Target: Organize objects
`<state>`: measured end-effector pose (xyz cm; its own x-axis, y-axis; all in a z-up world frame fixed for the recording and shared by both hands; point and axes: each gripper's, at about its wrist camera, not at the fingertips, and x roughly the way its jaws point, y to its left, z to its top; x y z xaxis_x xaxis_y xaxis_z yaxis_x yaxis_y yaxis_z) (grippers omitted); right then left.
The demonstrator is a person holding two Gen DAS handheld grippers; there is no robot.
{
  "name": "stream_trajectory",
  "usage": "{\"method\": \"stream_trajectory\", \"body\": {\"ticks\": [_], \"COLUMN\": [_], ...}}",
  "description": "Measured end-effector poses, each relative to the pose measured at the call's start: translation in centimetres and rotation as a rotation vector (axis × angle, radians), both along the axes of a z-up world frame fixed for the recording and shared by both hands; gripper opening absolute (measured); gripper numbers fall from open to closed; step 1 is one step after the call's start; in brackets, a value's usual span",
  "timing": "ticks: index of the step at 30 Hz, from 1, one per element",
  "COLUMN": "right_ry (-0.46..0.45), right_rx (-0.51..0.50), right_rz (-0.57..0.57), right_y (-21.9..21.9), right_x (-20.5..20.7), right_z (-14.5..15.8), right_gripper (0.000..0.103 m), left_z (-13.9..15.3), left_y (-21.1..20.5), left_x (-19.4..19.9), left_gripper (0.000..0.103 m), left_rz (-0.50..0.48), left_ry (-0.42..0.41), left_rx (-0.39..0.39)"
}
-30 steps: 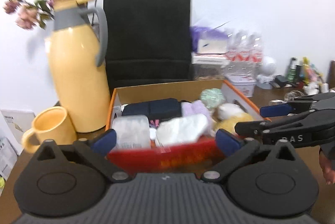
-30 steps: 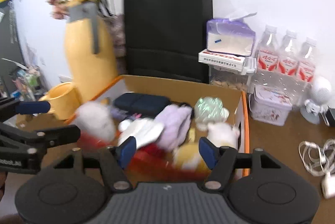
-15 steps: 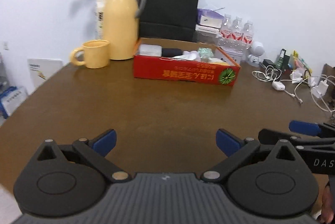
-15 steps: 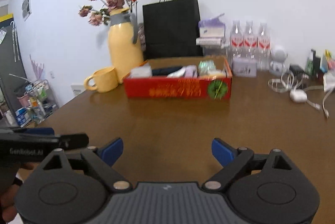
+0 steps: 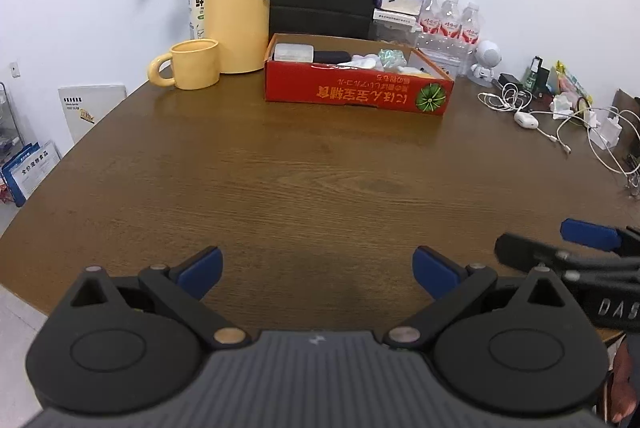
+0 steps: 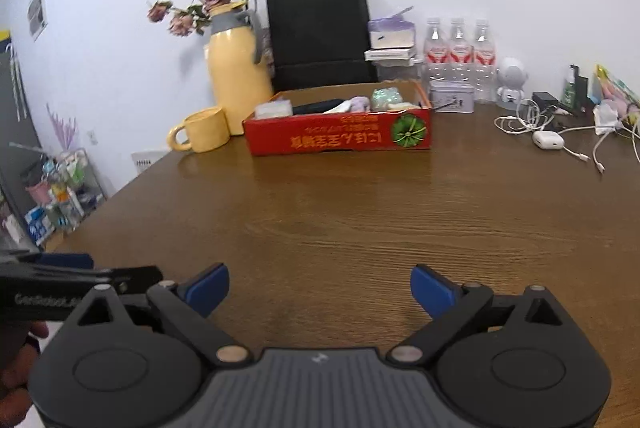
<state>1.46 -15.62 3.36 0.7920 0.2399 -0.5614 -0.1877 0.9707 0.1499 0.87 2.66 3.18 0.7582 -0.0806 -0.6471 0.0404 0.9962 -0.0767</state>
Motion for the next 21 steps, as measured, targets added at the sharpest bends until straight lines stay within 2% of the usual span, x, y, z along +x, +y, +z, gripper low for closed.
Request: {"method": "stream_trajectory", "body": {"ticks": [21], "right_ry": [0.018], "right_rx": [-0.034], "right_rz": [-0.005], "right_y": [-0.05], "right_x": [-0.14], "right_z": [-0.22], "right_gripper": [0.100], "left_z": [0.01], "left_y": [-0.26], "left_x": [-0.19], "left_gripper": [0.103], "left_rz": [-0.006], "left_ry": [-0.014], "left_rx": [0.007]}}
